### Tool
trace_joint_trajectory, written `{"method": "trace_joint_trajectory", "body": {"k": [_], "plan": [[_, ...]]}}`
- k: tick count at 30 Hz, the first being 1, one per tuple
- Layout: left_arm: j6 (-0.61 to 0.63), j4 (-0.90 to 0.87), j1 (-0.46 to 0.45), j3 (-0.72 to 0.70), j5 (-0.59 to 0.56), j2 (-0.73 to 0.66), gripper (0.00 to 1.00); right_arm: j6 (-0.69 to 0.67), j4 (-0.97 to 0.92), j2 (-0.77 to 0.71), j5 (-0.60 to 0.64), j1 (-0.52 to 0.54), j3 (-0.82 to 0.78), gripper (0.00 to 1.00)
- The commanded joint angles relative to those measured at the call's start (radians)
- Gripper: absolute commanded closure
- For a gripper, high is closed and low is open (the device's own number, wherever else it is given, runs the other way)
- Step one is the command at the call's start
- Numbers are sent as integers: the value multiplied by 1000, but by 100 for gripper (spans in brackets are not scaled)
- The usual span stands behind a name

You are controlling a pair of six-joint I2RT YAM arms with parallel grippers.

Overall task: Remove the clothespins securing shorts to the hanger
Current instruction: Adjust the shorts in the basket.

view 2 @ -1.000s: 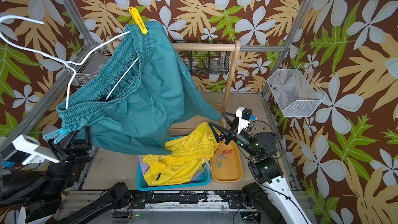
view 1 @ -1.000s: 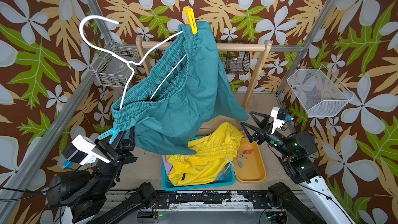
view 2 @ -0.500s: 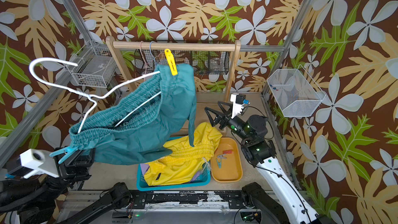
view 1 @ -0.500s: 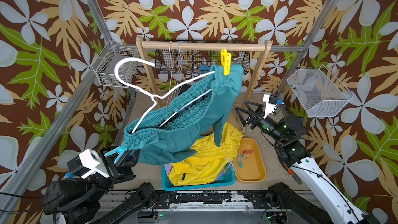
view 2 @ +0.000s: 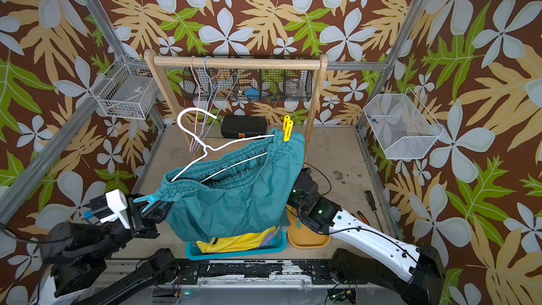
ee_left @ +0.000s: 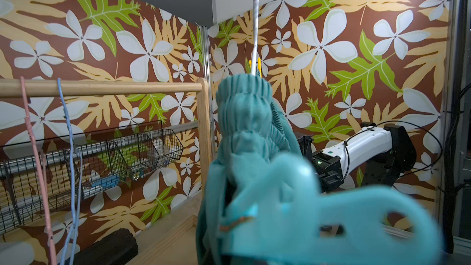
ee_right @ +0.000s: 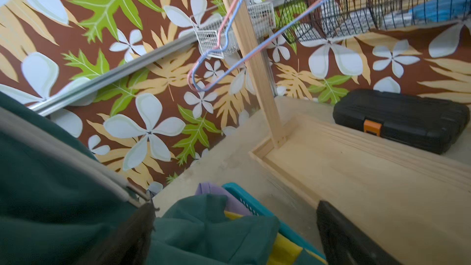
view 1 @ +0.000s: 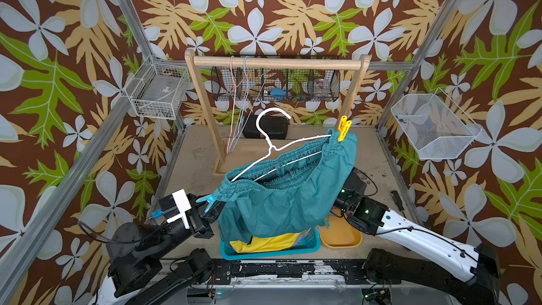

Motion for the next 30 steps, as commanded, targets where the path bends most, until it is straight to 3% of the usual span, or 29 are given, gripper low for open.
{"method": "trace_joint_trajectory", "body": {"k": [1,16,22,27,30], "plan": [[0,62,1,-28,-6,9,100,60,84,27,84,20,-39,0],[89,-220,2,-65,-152,-74,100,120,298,81,165,8,-245,0],[132,-210,0,-92,-214,-50,100,145,254,19,43,-147,-289,0],[136,-197,1,-68,-319,9,100,126,102,-174,34,-287,-344,0],[139,-197,1,-59,-334,38,100,180,54,-305,-77,-443,-401,0]]}}
